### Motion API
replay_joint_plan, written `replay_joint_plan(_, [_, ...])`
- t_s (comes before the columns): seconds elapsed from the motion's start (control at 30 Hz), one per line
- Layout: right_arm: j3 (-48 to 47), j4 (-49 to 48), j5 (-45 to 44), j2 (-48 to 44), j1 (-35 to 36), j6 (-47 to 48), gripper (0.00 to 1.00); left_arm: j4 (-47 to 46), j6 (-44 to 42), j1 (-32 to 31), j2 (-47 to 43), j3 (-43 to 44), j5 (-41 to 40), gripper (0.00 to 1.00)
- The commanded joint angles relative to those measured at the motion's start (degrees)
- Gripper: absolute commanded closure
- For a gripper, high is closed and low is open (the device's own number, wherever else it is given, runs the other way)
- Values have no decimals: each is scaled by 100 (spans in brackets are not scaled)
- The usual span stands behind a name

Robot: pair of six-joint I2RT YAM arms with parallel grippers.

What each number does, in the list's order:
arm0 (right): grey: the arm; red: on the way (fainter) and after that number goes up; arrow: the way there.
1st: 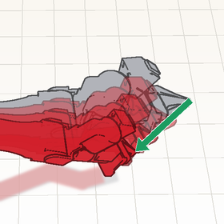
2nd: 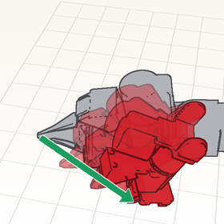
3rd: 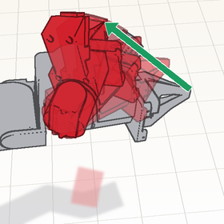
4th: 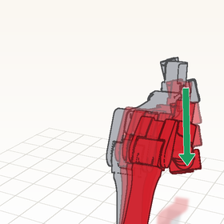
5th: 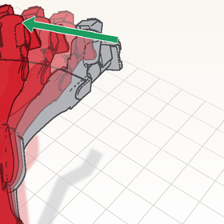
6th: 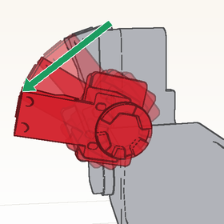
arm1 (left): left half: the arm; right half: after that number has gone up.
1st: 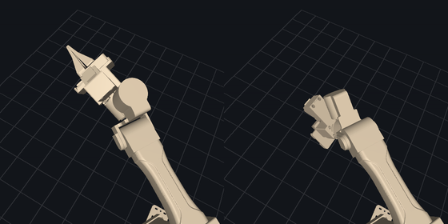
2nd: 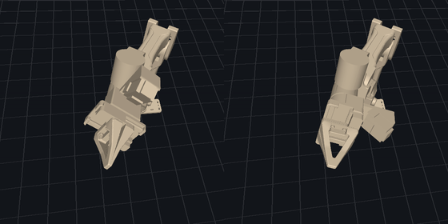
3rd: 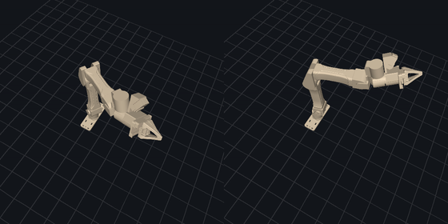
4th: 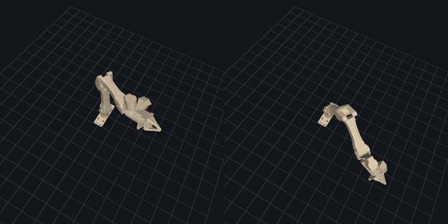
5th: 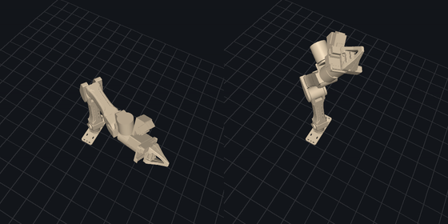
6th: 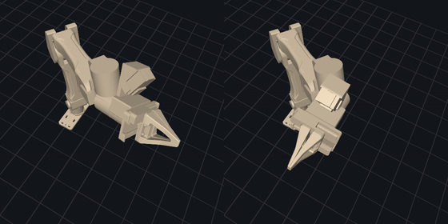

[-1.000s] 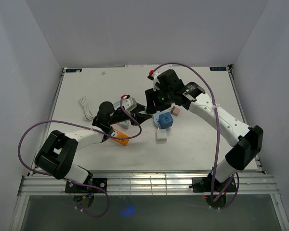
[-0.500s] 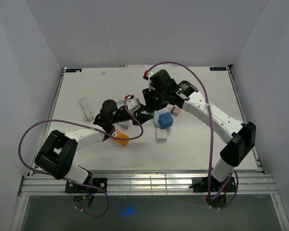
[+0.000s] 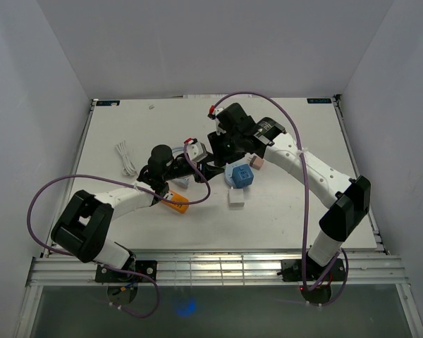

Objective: Insert the plug

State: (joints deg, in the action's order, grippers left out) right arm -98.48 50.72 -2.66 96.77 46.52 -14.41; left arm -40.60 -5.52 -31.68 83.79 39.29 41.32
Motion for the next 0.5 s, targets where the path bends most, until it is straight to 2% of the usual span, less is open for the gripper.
replay_joint_plan(0.0, [-189,43,-68,-9,24,70,56,8,-90,-22,-117,202,8,100])
replay_joint_plan(0.07, [-172,-9,-77,-27,24,79,64,8,-81,-22,-108,202,25,100])
replay_joint_plan(0.1, [-163,-53,-121,-53,24,70,77,8,-90,-22,-108,202,43,100])
replay_joint_plan(0.13, [-146,-88,-139,-97,24,70,80,17,-81,-22,-91,211,60,100])
replay_joint_plan(0.17, [-128,-123,-156,-123,24,79,81,8,-72,-22,-99,211,69,96])
replay_joint_plan(0.27, [-67,-177,-323,-194,6,79,85,8,-81,-22,-108,158,43,70])
replay_joint_plan(0.3, [-40,-185,-428,-229,-3,88,85,-1,-81,-31,-117,149,-36,26])
replay_joint_plan(0.4, [188,-246,-569,-316,-108,105,89,-53,-37,-31,-152,79,-167,15])
replay_joint_plan(0.47, [320,-282,-761,-369,-248,106,92,-158,112,-31,-196,-34,-325,13])
